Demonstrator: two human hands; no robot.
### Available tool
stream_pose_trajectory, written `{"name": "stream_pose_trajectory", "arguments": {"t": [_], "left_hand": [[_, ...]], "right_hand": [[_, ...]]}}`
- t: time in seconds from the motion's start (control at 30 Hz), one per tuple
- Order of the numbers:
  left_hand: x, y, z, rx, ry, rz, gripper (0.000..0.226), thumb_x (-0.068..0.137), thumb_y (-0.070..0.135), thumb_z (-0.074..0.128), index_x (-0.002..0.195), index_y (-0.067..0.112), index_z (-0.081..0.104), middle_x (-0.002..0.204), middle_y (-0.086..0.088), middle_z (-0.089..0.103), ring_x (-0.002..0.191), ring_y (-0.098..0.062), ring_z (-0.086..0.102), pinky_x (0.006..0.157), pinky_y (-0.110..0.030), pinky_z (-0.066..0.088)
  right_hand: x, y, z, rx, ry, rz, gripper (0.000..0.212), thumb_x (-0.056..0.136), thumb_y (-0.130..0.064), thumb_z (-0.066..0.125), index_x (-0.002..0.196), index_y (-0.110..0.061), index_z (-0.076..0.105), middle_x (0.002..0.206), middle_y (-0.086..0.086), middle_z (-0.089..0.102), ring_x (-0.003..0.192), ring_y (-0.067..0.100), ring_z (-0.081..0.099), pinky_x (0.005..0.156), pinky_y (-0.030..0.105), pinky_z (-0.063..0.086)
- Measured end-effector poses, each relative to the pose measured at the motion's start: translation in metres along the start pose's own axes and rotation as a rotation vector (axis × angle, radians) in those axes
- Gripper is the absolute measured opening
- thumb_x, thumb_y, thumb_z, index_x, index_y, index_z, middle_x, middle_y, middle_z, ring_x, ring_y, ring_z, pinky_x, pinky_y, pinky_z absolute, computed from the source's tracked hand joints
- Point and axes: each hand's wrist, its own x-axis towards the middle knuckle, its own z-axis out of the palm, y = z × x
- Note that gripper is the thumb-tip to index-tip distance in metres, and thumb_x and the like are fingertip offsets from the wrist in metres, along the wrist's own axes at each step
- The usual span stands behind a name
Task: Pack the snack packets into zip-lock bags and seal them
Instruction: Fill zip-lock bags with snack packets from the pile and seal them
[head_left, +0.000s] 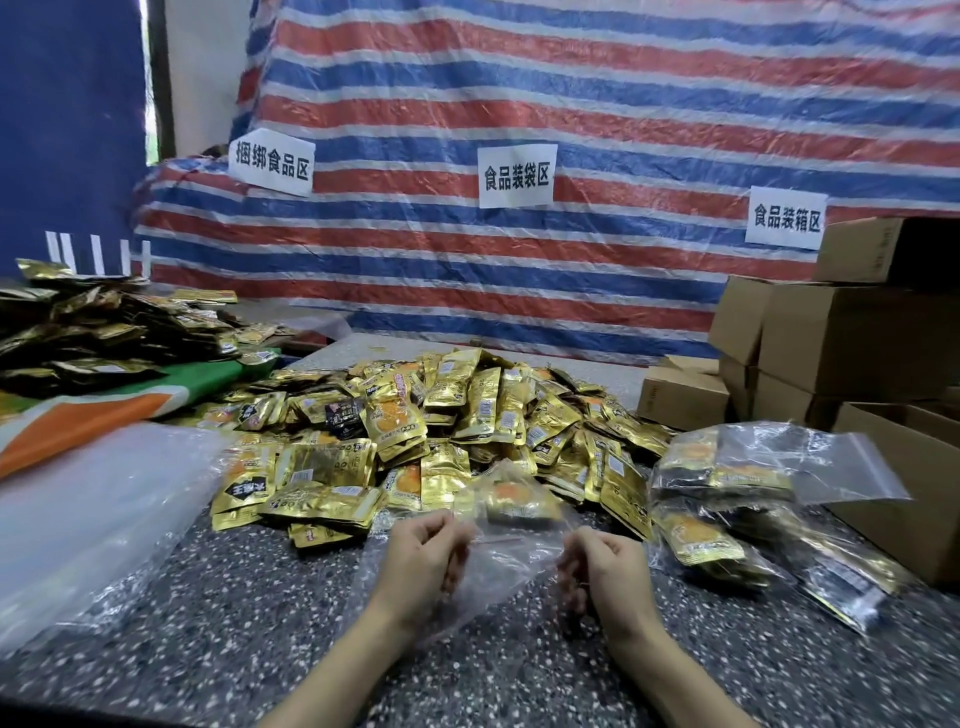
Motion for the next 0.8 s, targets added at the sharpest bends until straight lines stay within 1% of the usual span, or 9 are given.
{"name": "stream_pose_trajectory", "arguments": {"t": [0.13,0.2,0.27,0.33,0.4,0.43,0.53,0.7,0.8], "left_hand": [[0.001,-0.001,-0.002,-0.014,0.017,0.019,0.027,0.092,0.007,0.06,0.065,0.008,0.057,0.052,-0.004,0.051,0.045,-0.014,0.04,0.042,-0.023,0.033],[0.001,-0.001,-0.002,-0.023,-0.002,0.033,0.022,0.09,0.012,0.063,0.07,0.004,0.059,0.053,-0.004,0.052,0.045,-0.015,0.042,0.042,-0.022,0.035],[0.001,0.0,-0.002,-0.034,-0.02,0.042,0.031,0.084,0.023,0.067,0.076,-0.006,0.06,0.053,-0.004,0.053,0.045,-0.015,0.043,0.042,-0.022,0.036],[0.0,0.0,-0.002,-0.037,-0.024,0.055,0.04,0.079,0.032,0.067,0.076,-0.007,0.059,0.053,-0.004,0.053,0.044,-0.014,0.044,0.042,-0.021,0.036],[0.0,0.001,-0.001,-0.031,-0.039,0.073,0.039,0.079,0.034,0.067,0.072,-0.003,0.06,0.053,-0.004,0.053,0.044,-0.013,0.044,0.042,-0.02,0.037],[0.0,0.001,-0.001,-0.027,-0.048,0.079,0.038,0.08,0.034,0.067,0.072,-0.002,0.06,0.053,-0.004,0.053,0.044,-0.013,0.045,0.043,-0.02,0.037],[0.0,0.001,-0.001,-0.024,-0.084,0.093,0.034,0.082,0.033,0.066,0.066,0.003,0.059,0.053,-0.005,0.053,0.044,-0.013,0.044,0.043,-0.02,0.037],[-0.002,0.001,0.0,0.013,-0.115,0.116,0.032,0.092,0.02,0.064,0.063,0.008,0.059,0.053,-0.005,0.054,0.043,-0.015,0.043,0.042,-0.02,0.035],[-0.002,0.001,0.002,0.046,-0.131,0.12,0.032,0.095,0.015,0.061,0.064,0.006,0.059,0.052,-0.004,0.054,0.042,-0.014,0.043,0.042,-0.02,0.035]], "right_hand": [[-0.001,0.0,0.003,-0.027,0.06,-0.017,0.042,0.097,-0.023,0.059,0.059,-0.006,0.064,0.053,0.009,0.058,0.04,0.014,0.048,0.036,0.022,0.037],[0.002,-0.002,0.002,-0.219,0.173,-0.125,0.036,0.098,-0.028,0.058,0.068,-0.008,0.064,0.062,0.006,0.062,0.049,0.01,0.055,0.043,0.03,0.049],[0.011,-0.004,-0.004,-0.665,0.244,-0.238,0.024,0.098,-0.03,0.056,0.08,-0.017,0.065,0.084,0.002,0.066,0.077,0.013,0.063,0.069,0.042,0.056],[0.021,-0.006,-0.011,-1.155,0.231,-0.239,0.019,0.095,-0.037,0.054,0.097,-0.025,0.069,0.123,0.003,0.057,0.12,0.019,0.05,0.1,0.041,0.044],[0.032,-0.004,-0.019,-1.368,0.176,-0.117,0.028,0.093,-0.038,0.051,0.108,-0.026,0.07,0.151,0.007,0.039,0.144,0.026,0.027,0.116,0.046,0.029],[0.036,-0.002,-0.021,-1.396,0.156,-0.048,0.027,0.093,-0.036,0.049,0.103,-0.023,0.071,0.157,0.009,0.033,0.148,0.029,0.02,0.119,0.048,0.024],[0.044,0.004,-0.023,-1.434,0.148,0.046,0.024,0.096,-0.026,0.043,0.077,-0.019,0.056,0.159,0.011,0.034,0.15,0.034,0.017,0.122,0.05,0.019],[0.047,-0.002,-0.028,-1.516,0.302,-0.251,0.024,0.1,-0.028,0.045,0.111,-0.015,0.062,0.146,0.004,0.05,0.141,0.027,0.033,0.113,0.04,0.035],[0.049,-0.024,-0.033,-1.35,0.396,-0.387,0.03,0.093,-0.023,0.064,0.118,-0.007,0.061,0.124,0.007,0.062,0.11,0.025,0.056,0.089,0.037,0.048]]}}
